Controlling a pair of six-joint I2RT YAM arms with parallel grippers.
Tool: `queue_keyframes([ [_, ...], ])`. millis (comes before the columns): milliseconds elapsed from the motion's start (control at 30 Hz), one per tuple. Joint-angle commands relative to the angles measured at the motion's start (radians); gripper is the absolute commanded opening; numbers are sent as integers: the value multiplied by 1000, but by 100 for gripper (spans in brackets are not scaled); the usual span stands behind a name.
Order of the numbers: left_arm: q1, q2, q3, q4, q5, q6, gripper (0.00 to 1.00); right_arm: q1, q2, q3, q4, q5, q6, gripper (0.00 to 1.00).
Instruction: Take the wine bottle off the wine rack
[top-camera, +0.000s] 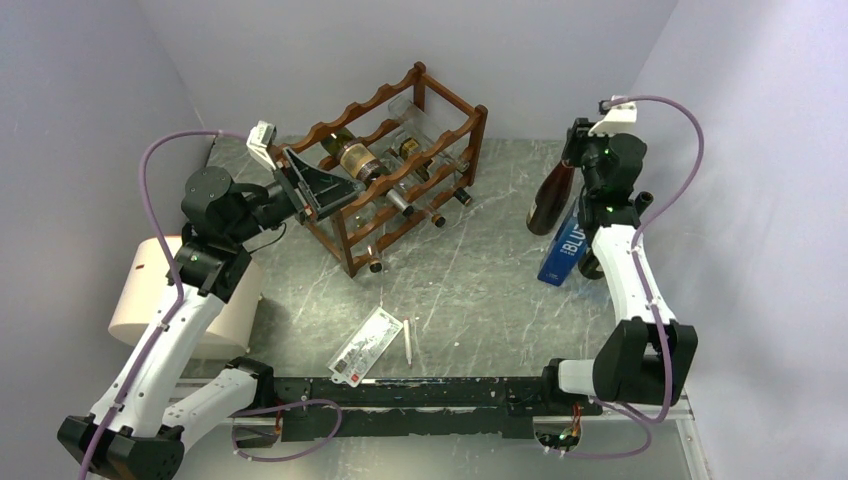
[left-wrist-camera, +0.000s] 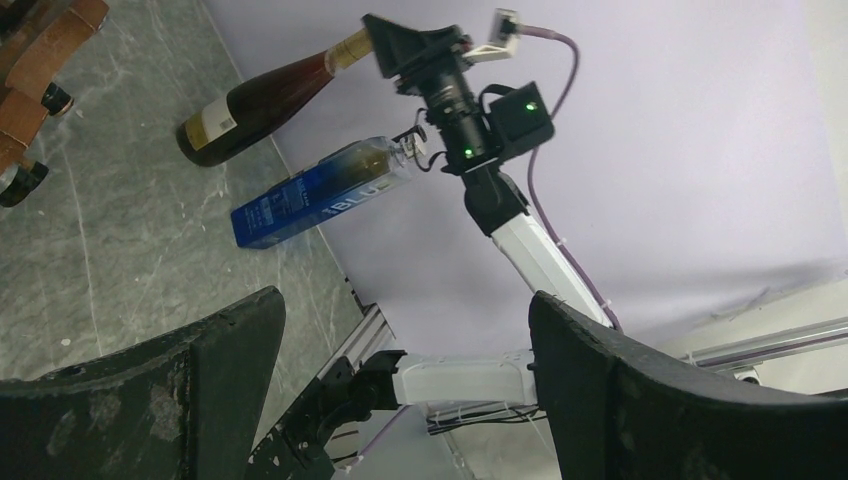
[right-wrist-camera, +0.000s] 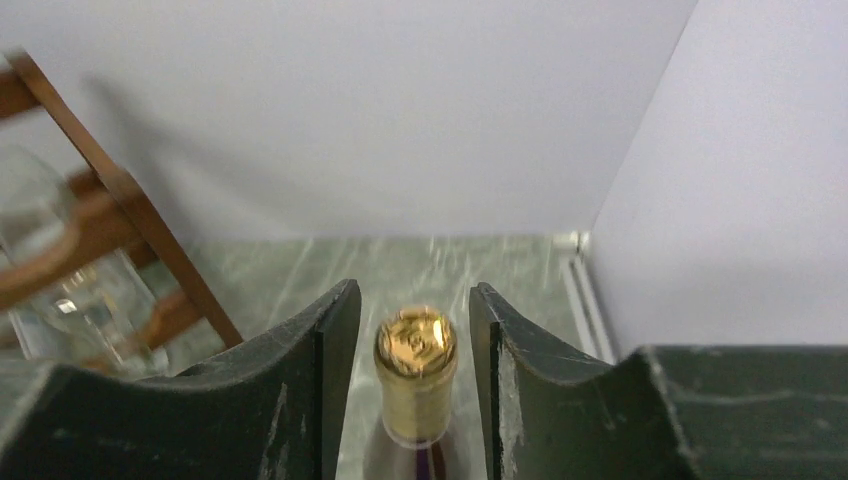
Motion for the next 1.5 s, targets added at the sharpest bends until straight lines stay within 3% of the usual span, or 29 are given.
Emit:
queue_keyframes([
  [0, 7, -15, -11, 28, 33, 0, 95, -8, -69, 51, 127, -24, 21, 50],
  [233, 7, -28, -33, 27, 36, 0, 95, -8, -123, 63, 83, -19, 40, 64],
  [567, 7, -47, 44, -215, -81, 185, 95, 26, -239, 177, -31, -165, 125, 74],
  [767, 7, -62, 98, -334, -170, 267, 95, 304, -242, 210, -151, -158, 60, 74],
  [967, 7, -78, 101, -380, -211, 291, 95, 489, -242, 84, -154, -217, 149, 75],
  [1133, 7, -98, 58, -343, -183, 251, 95, 661, -124, 48, -292, -197, 64, 75],
  [1267, 8, -105, 24, -319, -177, 227, 95, 730, -33, -2, -270, -192, 124, 84],
  [1467, 8, -129, -9, -316, -163, 200, 95, 728, 55, -51, -167, -202, 262, 86],
])
